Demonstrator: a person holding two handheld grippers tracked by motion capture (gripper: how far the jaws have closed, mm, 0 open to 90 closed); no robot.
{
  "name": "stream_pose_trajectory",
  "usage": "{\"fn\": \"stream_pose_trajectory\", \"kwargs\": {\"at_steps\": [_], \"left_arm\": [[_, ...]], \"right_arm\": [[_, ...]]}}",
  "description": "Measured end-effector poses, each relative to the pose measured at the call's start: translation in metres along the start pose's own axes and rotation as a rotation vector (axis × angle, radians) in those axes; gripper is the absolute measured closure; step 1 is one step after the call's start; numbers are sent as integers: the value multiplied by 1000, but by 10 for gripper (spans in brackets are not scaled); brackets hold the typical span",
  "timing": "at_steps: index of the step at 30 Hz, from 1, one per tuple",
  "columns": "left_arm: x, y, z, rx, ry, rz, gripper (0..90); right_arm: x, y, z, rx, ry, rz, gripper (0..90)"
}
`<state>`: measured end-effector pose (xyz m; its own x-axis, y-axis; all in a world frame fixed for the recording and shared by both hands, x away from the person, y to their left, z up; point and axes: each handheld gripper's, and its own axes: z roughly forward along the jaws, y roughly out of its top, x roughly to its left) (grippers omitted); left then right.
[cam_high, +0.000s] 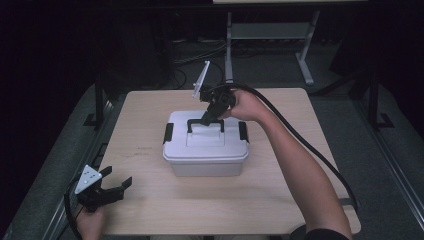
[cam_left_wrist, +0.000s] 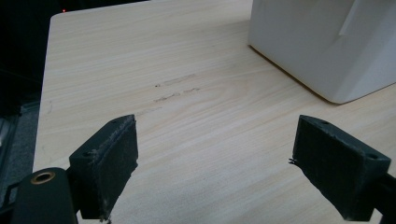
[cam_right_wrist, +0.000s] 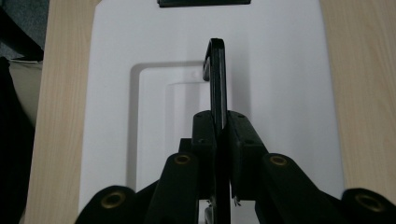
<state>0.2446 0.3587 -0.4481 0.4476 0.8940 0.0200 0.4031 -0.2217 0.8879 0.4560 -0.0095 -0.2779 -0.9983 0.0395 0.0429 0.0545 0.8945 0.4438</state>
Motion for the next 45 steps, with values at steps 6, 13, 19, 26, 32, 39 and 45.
{"fn": "stream_pose_trajectory", "kwargs": {"at_steps": [6, 13, 19, 26, 32, 39, 45], "left_arm": [[1, -1, -2, -4, 6, -4, 134], [-1, -1, -2, 3, 3, 3, 134], [-1, -1, -1, 4, 1, 4, 134], [-1, -1, -2, 6, 2, 8, 134], [-1, -1, -1, 5, 5, 5, 134], [-2, -1, -1, 4, 5, 5, 134], [-3, 0, -1, 5, 4, 9, 134]], "right_arm": [[2, -1, -6, -8, -18, 18, 727], [2, -10, -13, -34, -44, 37, 678], [4, -18, -24, -51, -55, 51, 663], [8, -28, -33, -52, -73, 63, 640], [10, -36, -37, -48, -88, 78, 585], [13, -49, -40, -50, -96, 102, 540], [15, -60, -44, -49, -105, 123, 524]]}}
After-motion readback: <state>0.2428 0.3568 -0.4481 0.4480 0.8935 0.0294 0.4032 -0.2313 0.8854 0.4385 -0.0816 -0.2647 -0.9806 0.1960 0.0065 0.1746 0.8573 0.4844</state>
